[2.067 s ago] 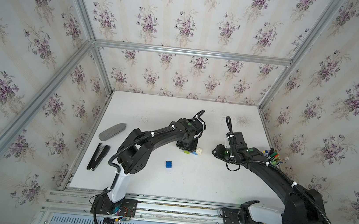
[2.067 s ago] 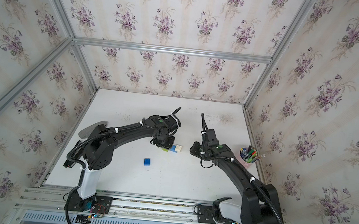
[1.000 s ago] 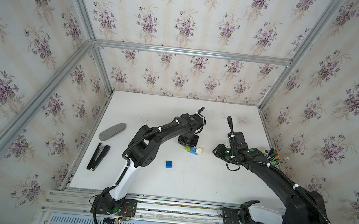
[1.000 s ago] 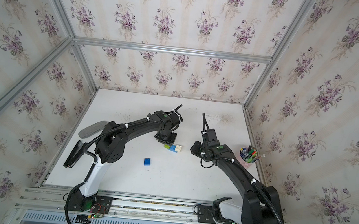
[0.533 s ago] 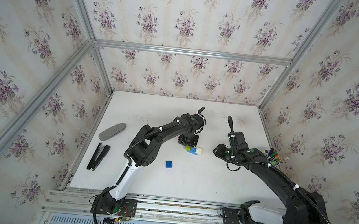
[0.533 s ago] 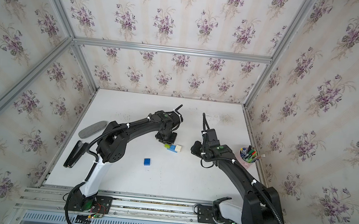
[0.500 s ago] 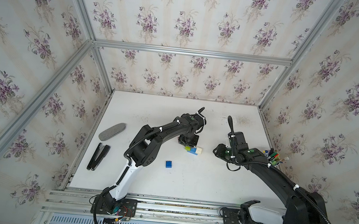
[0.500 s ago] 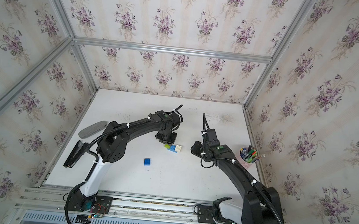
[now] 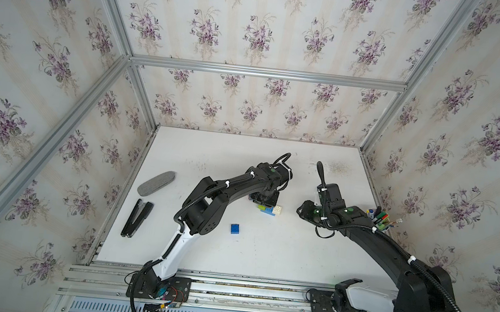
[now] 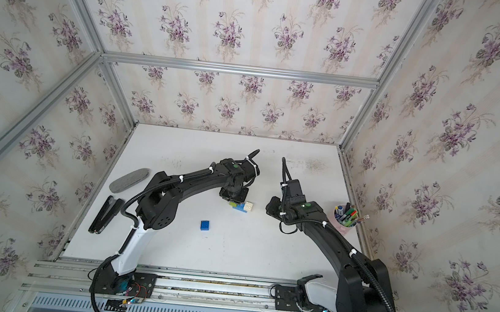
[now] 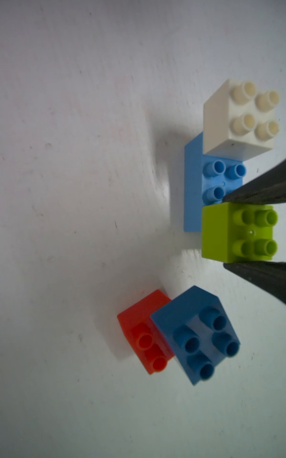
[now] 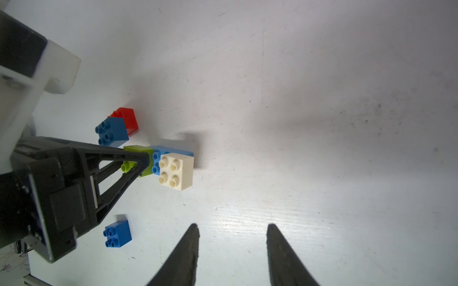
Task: Assemble the letter y with lego
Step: Assemble the lego brick with the lego brick.
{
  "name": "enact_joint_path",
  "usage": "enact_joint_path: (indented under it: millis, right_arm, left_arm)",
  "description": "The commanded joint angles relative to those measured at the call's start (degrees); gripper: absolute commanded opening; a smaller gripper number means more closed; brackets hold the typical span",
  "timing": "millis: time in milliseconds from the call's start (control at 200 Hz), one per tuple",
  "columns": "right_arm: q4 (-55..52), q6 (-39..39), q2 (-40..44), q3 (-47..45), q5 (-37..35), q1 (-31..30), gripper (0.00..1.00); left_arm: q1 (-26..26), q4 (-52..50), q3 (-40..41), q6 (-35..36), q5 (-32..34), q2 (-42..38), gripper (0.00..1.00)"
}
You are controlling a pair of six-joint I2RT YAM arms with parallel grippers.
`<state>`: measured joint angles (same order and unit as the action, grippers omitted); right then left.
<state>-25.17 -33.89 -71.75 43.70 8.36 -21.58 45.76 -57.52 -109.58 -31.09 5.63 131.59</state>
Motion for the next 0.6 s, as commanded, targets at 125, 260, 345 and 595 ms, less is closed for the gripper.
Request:
enact_joint_path:
  millis: [125,260,345,595]
  right_arm:
    - [-0.14,-0.09,-0.37,0.08,-0.67,0.03,0.47]
    - [-0.23,-0.13,-0.32,-0.01,-0.80,0.04,0.46]
    - [-0.09,-0.30,-0.15,-0.11,-0.94,0.05,0.47]
    - [0.55,-0.48,-0.50,-0.20,-0.71,0.07,0.47]
  left_arm:
    - [0.24,-4.98,1.57,-1.44,-1.10,3.12,0.00]
    - [0.73,-5.06,0.62,-1.22,-1.54,3.24,0.00]
    - [1.16,-5.07,-0.50,-1.00,-2.48,3.29,0.00]
    - [1.62,-5.09,-4.01,-0.60,-4.95,3.56,0.03]
